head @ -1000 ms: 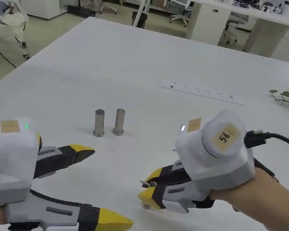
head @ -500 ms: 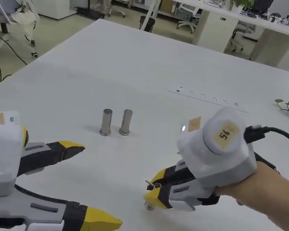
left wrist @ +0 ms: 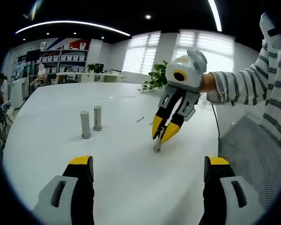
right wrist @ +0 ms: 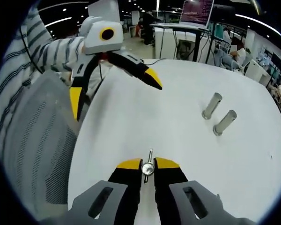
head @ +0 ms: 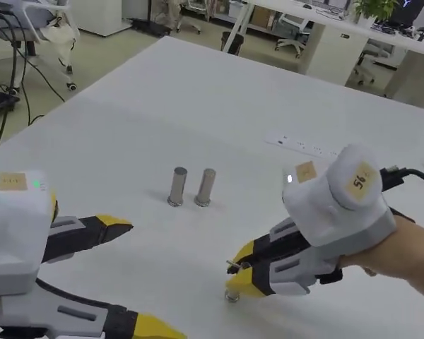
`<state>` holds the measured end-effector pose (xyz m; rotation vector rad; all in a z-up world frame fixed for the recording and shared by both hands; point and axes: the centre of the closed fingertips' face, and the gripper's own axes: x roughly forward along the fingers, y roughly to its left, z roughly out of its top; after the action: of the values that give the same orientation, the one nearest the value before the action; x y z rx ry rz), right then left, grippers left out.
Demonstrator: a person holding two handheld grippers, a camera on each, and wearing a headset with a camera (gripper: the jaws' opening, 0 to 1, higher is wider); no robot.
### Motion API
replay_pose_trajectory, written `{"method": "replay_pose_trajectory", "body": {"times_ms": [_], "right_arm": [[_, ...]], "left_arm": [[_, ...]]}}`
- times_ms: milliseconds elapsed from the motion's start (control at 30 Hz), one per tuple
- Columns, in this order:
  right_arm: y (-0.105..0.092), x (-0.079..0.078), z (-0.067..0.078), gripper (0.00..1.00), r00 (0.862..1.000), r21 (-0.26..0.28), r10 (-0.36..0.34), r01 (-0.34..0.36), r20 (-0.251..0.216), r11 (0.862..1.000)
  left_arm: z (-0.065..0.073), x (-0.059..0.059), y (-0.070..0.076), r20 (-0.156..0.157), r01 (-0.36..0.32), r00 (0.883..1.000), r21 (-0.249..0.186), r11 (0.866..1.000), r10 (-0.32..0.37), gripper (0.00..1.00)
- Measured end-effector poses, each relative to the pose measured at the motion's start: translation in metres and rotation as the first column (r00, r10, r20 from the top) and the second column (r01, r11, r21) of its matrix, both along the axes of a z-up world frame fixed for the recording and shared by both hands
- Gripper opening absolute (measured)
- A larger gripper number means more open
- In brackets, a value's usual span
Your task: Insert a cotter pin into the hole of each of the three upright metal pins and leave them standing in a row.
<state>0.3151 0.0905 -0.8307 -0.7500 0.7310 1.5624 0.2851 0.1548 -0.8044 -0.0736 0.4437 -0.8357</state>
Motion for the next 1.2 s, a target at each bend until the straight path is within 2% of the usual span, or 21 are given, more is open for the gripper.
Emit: {"method": "replay_pose_trajectory", "body": {"times_ms": [67,167,333,500,533,600,733,1067,1100,1200], "right_arm": [[0.000,0.004,-0.001,0.11,1.000,-0.001,-0.003,0.003,-0.001,1.000],[-0.001,0.014,-0.005,0.11,0.999,-0.022,0.018,-0.017,0.035,1.000],[0.001,0.025,-0.005,0.11,0.998,-0.007,0.028,-0.027,0.047,1.000],[0.003,0.026,-0.006,0.11,0.998,-0.012,0.038,-0.038,0.047,0.999],[0.004,0.026,-0.006,0.11,0.998,-0.014,0.039,-0.038,0.047,0.999],[0.005,0.026,-0.007,0.11,0.998,-0.015,0.043,-0.042,0.048,0.999],[0.007,0.022,-0.010,0.11,0.996,-0.034,0.062,-0.060,0.059,0.998],[0.015,0.019,-0.005,0.12,0.998,0.016,0.042,-0.043,0.040,0.999],[0.016,0.018,-0.004,0.14,0.999,0.025,0.031,-0.032,0.032,0.999],[0.016,0.020,-0.002,0.22,0.999,0.036,0.011,-0.013,0.049,0.999]], "left_arm": [[-0.001,0.000,0.001,-0.001,-0.003,1.000,0.003,1.000,0.003,0.99],[-0.006,0.002,0.006,-0.026,-0.021,0.999,0.017,1.000,0.022,0.99],[-0.006,0.003,0.009,-0.027,-0.026,0.999,0.019,0.999,0.027,0.99],[-0.010,0.003,0.011,-0.032,-0.024,0.999,0.034,0.999,0.025,0.99],[-0.011,0.004,0.012,-0.025,-0.026,0.999,0.041,0.999,0.027,0.99],[-0.014,0.004,0.015,-0.036,-0.032,0.999,0.048,0.998,0.034,0.97],[-0.010,0.005,0.018,-0.035,-0.047,0.998,0.034,0.998,0.048,0.96],[-0.002,-0.001,0.025,-0.033,-0.069,0.997,0.016,0.997,0.070,0.98],[-0.001,-0.001,0.025,-0.033,-0.071,0.997,0.012,0.997,0.071,0.98],[0.002,-0.002,0.027,-0.030,-0.073,0.997,0.011,0.997,0.074,0.98]]}}
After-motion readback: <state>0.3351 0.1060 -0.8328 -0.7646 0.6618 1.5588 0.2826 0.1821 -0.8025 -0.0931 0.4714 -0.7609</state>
